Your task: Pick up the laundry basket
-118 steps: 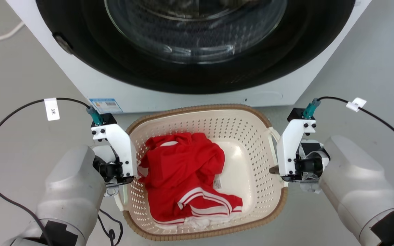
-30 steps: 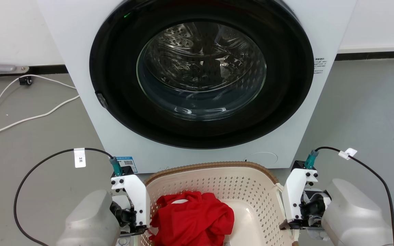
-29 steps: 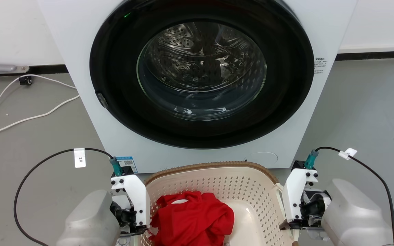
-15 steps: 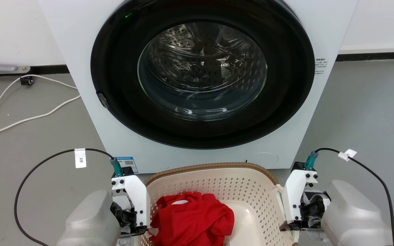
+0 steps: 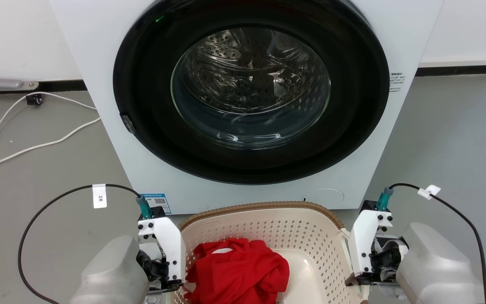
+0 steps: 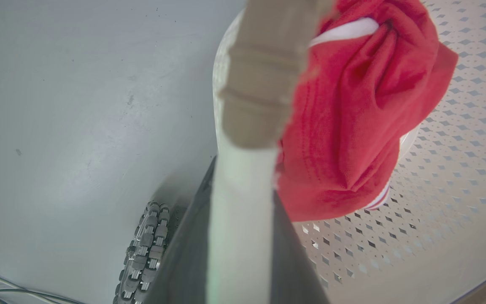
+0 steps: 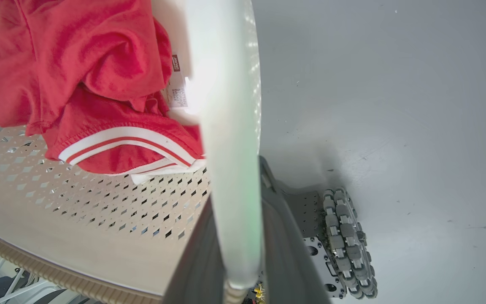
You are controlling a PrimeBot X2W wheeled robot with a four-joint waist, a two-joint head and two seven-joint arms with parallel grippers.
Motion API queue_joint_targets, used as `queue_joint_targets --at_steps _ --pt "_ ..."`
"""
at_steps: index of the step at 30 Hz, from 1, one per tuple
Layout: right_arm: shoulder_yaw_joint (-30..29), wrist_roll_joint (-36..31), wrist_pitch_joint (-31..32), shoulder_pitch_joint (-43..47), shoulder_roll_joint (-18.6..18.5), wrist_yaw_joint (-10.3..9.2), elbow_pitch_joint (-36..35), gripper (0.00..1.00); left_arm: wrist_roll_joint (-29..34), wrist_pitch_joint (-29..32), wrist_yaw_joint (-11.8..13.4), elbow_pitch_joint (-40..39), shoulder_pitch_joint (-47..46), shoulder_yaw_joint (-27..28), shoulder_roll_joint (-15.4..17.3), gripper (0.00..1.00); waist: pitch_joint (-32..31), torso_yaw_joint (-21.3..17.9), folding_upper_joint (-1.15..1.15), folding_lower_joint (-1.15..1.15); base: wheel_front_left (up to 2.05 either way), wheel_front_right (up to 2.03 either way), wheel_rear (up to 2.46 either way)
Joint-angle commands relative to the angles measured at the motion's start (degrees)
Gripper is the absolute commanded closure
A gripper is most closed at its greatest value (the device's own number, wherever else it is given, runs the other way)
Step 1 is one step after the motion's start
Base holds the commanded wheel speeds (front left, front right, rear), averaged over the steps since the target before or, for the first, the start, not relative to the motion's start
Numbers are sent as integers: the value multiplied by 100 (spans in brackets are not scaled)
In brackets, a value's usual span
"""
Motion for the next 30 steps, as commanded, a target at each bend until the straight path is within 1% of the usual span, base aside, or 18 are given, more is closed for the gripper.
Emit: queue_joint_targets --at_steps 1,30 --pt "-46 -46 -9 62 -58 -10 5 100 -17 14 -21 19 108 -23 62 100 -4 1 0 0 0 0 0" --pt "-340 -335 35 130 -7 -10 3 100 -205 -22 -21 21 178 -167 69 100 -16 14 0 0 0 0 0"
